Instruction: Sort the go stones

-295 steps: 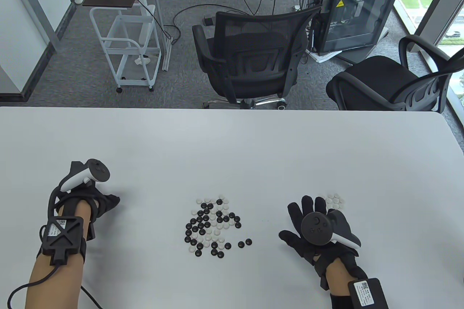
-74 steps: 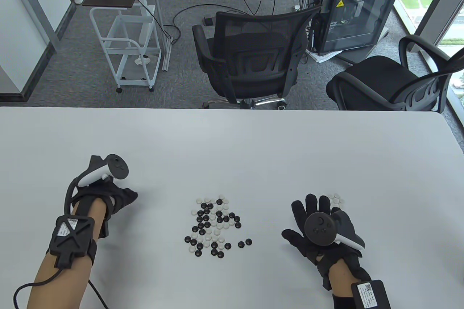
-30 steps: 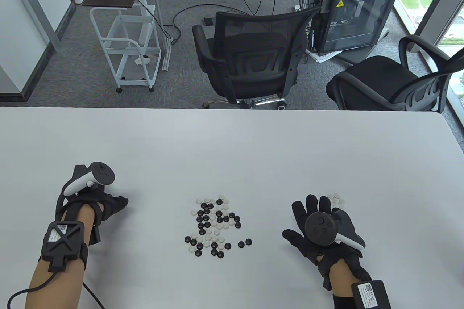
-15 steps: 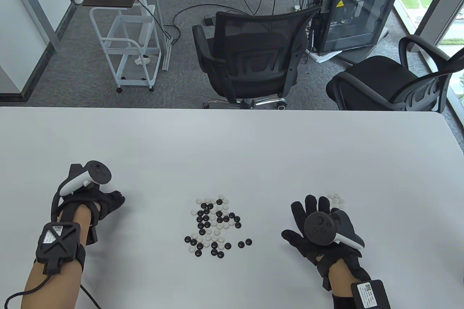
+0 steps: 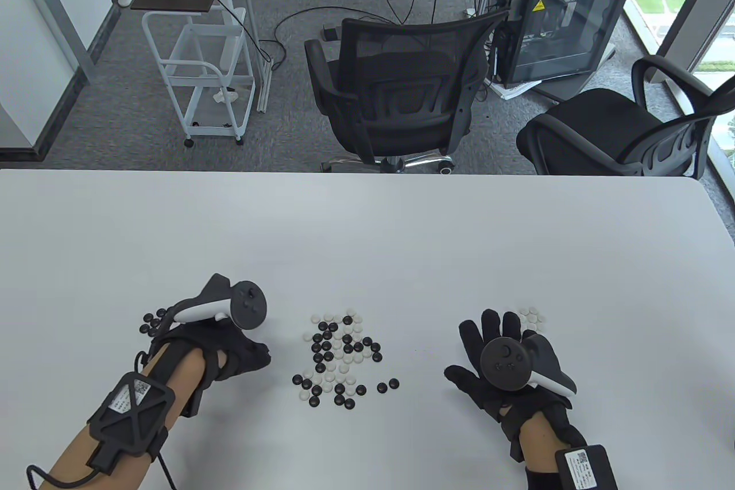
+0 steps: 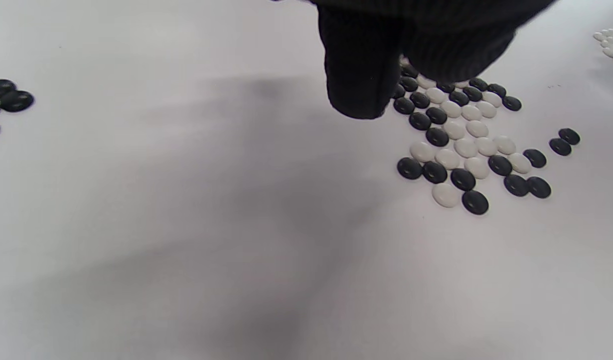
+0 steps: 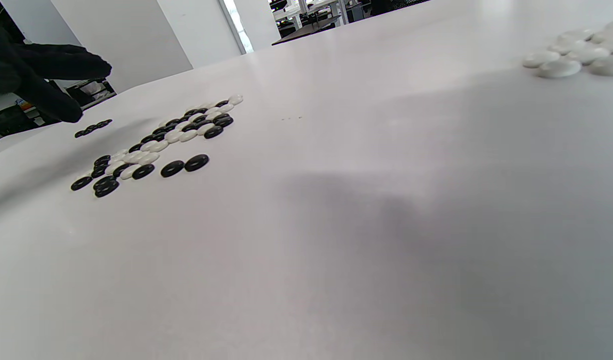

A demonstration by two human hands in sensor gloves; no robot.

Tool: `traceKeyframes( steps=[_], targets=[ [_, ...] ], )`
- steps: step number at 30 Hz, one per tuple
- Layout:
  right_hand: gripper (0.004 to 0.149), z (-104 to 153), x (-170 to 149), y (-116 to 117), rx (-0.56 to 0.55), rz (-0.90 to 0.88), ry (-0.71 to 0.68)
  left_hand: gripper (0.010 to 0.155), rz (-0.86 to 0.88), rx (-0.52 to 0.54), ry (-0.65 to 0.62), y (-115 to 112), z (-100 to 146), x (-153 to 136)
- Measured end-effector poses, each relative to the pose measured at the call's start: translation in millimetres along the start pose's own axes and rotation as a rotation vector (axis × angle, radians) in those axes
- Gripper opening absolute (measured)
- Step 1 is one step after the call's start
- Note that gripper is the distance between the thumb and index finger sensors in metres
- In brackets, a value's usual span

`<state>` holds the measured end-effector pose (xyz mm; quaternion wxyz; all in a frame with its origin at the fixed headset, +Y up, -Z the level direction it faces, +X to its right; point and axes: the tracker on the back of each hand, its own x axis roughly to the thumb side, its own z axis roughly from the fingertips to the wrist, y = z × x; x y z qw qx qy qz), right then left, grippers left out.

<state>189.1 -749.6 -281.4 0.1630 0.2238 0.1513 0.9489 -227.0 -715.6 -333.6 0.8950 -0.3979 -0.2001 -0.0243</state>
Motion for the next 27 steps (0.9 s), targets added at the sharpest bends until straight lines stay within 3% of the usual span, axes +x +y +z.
traceKeyframes(
  steps=[7,14,20,27],
  targets=[
    [0.087,0.6,-0.4,-0.3,-0.010,-0.003,-0.003,0.060,-0.078,-0.033,-0.089,-21.4,-17.7,35.5],
    [0.088,4.4,0.8,-4.2,-0.076,0.041,0.001,0.062,-0.101,-0.072,-0.052,-43.3,-27.7,28.1],
    [0.088,7.4,5.4,-8.4,-0.163,0.133,0.006,0.060,-0.031,-0.043,0.086,-53.5,-6.0,-25.5],
    [0.088,8.0,5.5,-9.4,-0.158,0.122,0.001,0.061,0.171,-0.017,0.277,-64.3,19.5,-114.2]
  ],
)
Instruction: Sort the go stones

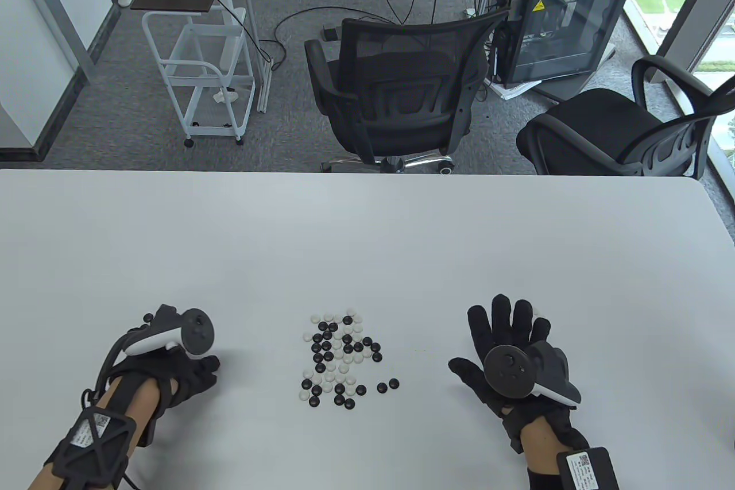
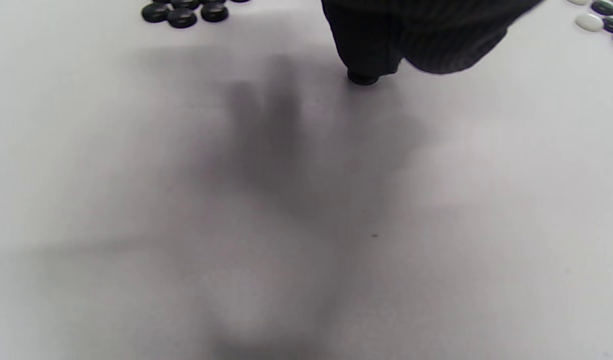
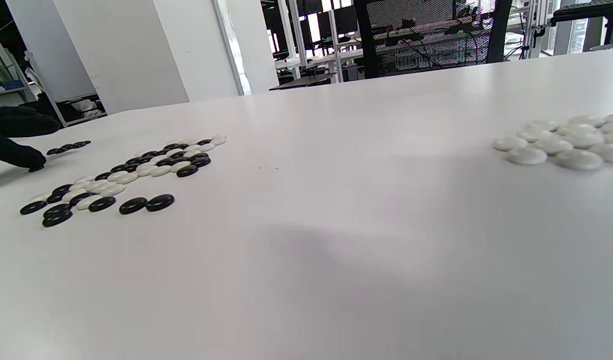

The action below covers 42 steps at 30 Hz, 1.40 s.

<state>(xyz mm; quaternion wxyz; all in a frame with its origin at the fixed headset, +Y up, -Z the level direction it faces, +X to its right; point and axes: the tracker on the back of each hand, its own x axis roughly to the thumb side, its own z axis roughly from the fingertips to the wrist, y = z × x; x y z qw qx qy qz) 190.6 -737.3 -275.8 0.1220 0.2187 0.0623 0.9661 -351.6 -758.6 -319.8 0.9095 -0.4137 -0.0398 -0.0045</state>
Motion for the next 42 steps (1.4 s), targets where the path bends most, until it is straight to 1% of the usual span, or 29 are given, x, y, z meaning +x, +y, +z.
traceKeyframes(
  steps=[2,4,8,17,21,24,27,28,32,33,39,42],
  targets=[
    [0.088,-0.8,0.2,0.7,0.013,0.001,0.002,0.062,0.081,0.007,0.029,2.9,-3.9,-20.5],
    [0.088,-1.2,0.6,1.4,0.025,-0.010,0.001,0.062,0.113,0.014,0.062,6.1,-7.9,-32.9],
    [0.088,-1.4,1.2,1.1,0.034,-0.013,0.003,0.063,0.195,0.025,0.074,12.3,-16.5,-46.4],
    [0.088,-1.0,-0.1,0.4,0.045,-0.030,0.013,0.064,0.265,0.036,0.120,24.7,-26.7,-58.3],
    [0.088,-1.3,-0.5,0.6,0.056,-0.035,0.014,0.065,0.269,0.040,0.135,29.1,-26.8,-59.2],
    [0.088,-1.2,-0.7,0.4,0.061,-0.041,0.013,0.065,0.283,0.070,0.108,35.8,-22.8,-54.8],
    [0.088,-1.2,-1.0,0.2,0.061,-0.042,0.013,0.065,0.261,0.117,0.058,45.5,-14.9,-39.5],
    [0.088,-1.3,-1.0,0.2,0.062,-0.042,0.013,0.065,0.241,0.133,0.036,49.7,-11.1,-29.4],
    [0.088,-1.5,-0.7,0.3,0.068,-0.045,0.012,0.065,0.134,0.118,-0.055,55.9,-2.2,11.0],
    [0.088,-1.4,-0.6,0.3,0.070,-0.047,0.012,0.064,0.089,0.110,-0.087,55.6,0.1,26.3],
    [0.088,-1.9,-0.3,1.1,0.080,-0.051,0.008,0.063,-0.119,0.067,-0.245,41.5,9.8,101.7],
    [0.088,-1.3,-0.1,0.7,0.080,-0.054,0.007,0.062,-0.191,0.034,-0.316,28.8,10.9,129.6]
  ],
)
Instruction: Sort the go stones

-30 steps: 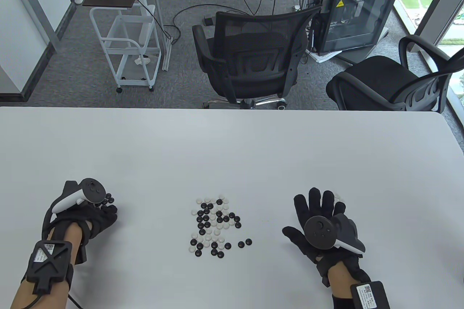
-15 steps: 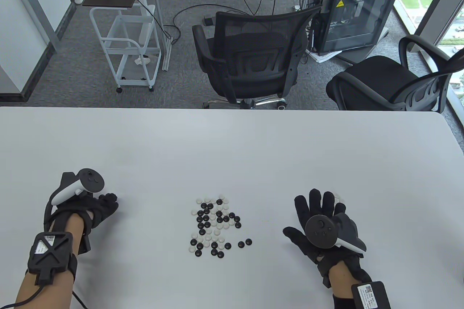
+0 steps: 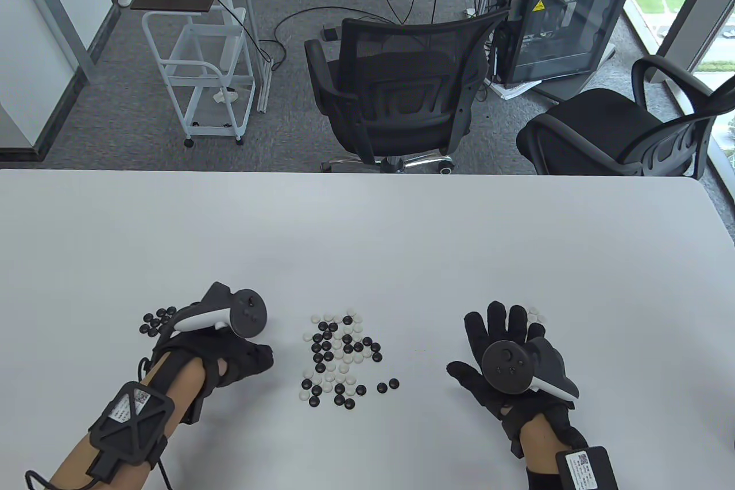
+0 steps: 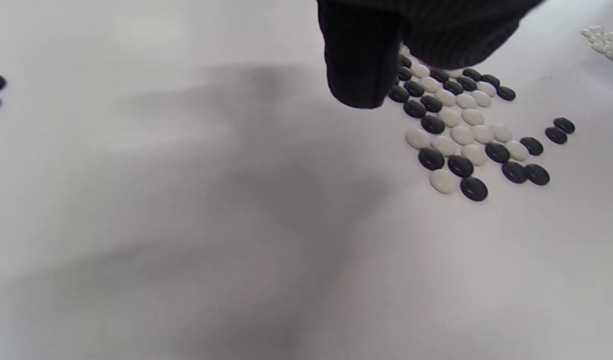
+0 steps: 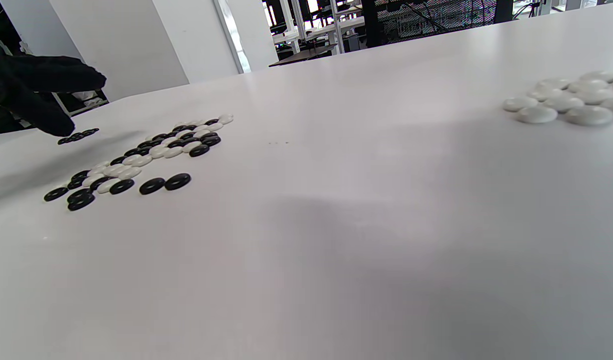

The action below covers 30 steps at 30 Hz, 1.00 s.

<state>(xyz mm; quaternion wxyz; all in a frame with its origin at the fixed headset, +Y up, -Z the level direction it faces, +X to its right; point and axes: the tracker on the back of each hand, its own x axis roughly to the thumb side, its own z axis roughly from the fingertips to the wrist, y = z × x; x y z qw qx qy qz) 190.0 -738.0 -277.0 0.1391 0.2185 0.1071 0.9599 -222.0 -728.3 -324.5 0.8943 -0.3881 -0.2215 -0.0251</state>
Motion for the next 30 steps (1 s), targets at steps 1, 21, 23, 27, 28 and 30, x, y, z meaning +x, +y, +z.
traceKeyframes(
  steps=[1,21,23,27,28,30],
  targets=[
    [0.088,0.3,-0.1,-0.3,-0.002,-0.001,0.000,0.062,-0.023,-0.009,-0.022,-3.1,-3.0,8.4],
    [0.088,1.6,-1.3,-0.3,0.015,-0.005,0.002,0.061,-0.015,-0.061,0.189,-47.2,17.0,-52.0],
    [0.088,1.9,-1.5,-0.6,0.016,-0.007,0.002,0.061,0.046,-0.062,0.271,-53.9,29.1,-82.0],
    [0.088,2.2,-1.9,-1.1,0.017,-0.007,0.003,0.062,0.205,-0.053,0.418,-68.7,51.3,-139.9],
    [0.088,2.3,-2.0,-1.2,0.016,-0.007,0.003,0.062,0.208,-0.049,0.446,-70.7,53.4,-147.1],
    [0.088,2.3,-2.2,-1.1,0.015,-0.008,0.003,0.064,0.268,-0.050,0.479,-76.3,56.2,-165.0]
  ],
)
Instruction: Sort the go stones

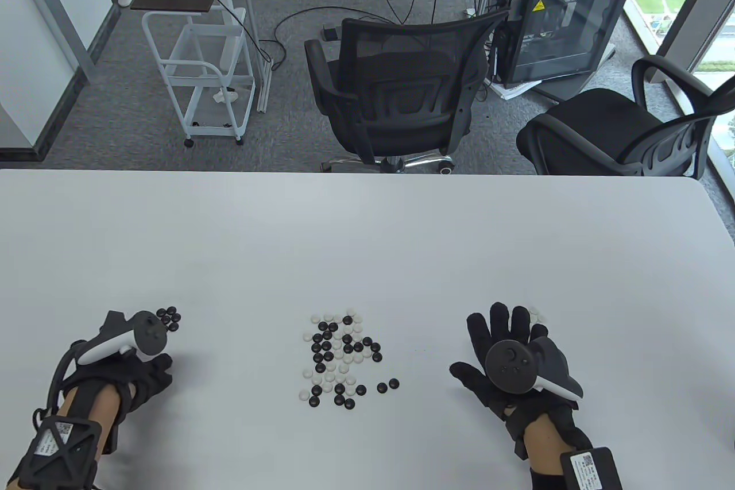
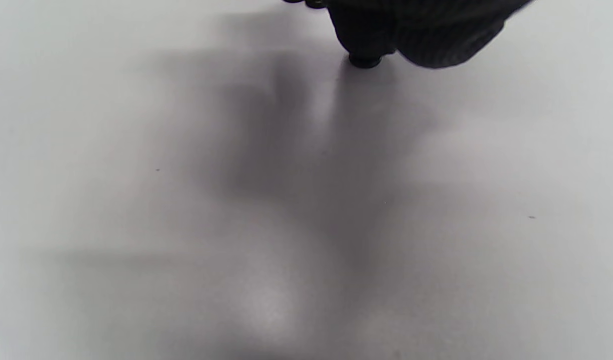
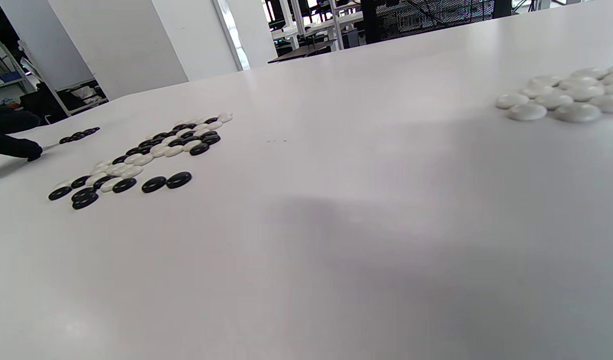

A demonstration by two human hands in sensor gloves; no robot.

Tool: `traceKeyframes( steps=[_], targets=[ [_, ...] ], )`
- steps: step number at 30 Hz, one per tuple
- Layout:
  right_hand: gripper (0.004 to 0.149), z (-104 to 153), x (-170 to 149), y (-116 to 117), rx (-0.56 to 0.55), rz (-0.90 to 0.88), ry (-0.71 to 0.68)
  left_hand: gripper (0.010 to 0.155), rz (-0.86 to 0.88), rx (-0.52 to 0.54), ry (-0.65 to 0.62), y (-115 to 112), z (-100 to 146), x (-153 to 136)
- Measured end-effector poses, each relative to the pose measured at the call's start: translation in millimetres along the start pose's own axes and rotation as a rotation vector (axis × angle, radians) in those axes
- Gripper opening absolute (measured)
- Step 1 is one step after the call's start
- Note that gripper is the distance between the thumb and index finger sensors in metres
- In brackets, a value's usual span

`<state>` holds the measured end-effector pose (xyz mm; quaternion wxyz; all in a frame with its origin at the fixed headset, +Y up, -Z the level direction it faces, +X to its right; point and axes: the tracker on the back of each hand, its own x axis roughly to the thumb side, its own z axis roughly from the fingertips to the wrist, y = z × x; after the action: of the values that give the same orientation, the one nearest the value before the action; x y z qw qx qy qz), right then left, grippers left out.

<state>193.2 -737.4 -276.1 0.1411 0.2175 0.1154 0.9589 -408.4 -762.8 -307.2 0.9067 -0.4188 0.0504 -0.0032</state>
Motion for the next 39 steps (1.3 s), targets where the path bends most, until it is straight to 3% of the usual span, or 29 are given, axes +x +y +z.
traceKeyframes(
  steps=[9,21,25,29,32,36,39],
  targets=[
    [0.088,-1.1,-0.3,1.4,0.017,-0.006,0.004,0.065,0.164,0.008,0.003,7.7,-18.2,-17.7],
    [0.088,-1.2,-1.1,1.3,0.022,-0.016,0.011,0.066,0.155,0.022,0.018,15.2,-25.8,-10.2],
    [0.088,-1.3,-1.6,1.1,0.019,-0.018,0.009,0.067,0.123,0.065,-0.005,22.2,-16.6,-0.4],
    [0.088,-1.6,-2.2,1.5,0.025,-0.020,0.013,0.067,0.069,0.107,-0.088,35.6,3.9,29.3],
    [0.088,-1.6,-1.7,1.6,0.030,-0.020,0.014,0.066,-0.034,0.116,-0.181,41.4,21.6,68.1],
    [0.088,-1.7,0.1,1.4,0.026,-0.016,0.010,0.062,-0.205,0.105,-0.338,36.8,42.2,134.9],
    [0.088,-2.0,0.4,1.9,0.029,-0.014,0.009,0.062,-0.232,0.062,-0.454,29.1,51.6,172.3]
  ],
)
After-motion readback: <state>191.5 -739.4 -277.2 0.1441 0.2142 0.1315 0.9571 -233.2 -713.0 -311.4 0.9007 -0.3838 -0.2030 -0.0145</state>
